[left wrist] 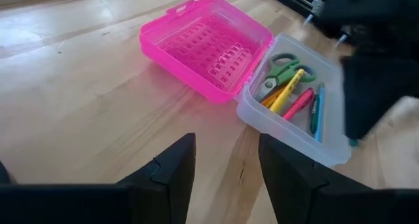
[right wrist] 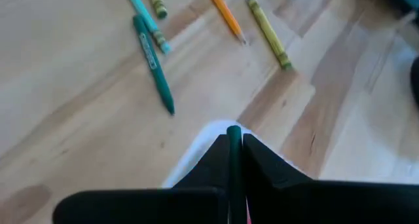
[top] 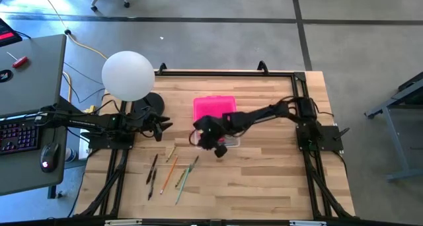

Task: Pick & place school supplies into a supply box
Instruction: Put the right dark green crayon into the pink supply box, then put the top black pen into the pink supply box

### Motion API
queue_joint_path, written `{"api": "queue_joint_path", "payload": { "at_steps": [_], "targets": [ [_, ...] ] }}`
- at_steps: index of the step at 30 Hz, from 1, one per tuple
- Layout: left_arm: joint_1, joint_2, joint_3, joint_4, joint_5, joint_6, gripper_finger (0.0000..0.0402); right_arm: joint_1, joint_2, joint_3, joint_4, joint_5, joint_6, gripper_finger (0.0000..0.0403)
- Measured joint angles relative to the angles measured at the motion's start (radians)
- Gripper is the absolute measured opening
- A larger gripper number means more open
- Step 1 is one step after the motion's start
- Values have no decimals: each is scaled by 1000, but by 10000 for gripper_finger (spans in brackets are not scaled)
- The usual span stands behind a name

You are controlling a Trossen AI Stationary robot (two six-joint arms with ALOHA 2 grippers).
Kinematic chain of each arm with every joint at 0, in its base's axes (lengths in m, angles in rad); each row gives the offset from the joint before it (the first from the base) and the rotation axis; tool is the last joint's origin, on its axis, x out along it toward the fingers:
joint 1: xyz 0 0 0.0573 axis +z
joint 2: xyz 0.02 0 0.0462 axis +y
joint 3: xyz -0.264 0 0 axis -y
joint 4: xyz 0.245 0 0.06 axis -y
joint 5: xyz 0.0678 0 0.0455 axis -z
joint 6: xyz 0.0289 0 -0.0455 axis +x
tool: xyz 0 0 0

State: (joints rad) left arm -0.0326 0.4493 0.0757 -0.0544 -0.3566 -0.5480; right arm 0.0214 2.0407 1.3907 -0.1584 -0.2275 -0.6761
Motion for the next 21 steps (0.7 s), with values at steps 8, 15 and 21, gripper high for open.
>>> {"api": "queue_joint_path", "payload": {
  "at_steps": [8,15,21],
  "targets": [
    [0,0,0,0,-1,0,198,-87,1,0,-53,26,163,28],
    [0,0,0,0,-1,0,198,-85,9,0,-114,76,303,40],
    [0,0,0,0,-2,0,198,-65,7,1,-70,187,307,41]
  ]
}}
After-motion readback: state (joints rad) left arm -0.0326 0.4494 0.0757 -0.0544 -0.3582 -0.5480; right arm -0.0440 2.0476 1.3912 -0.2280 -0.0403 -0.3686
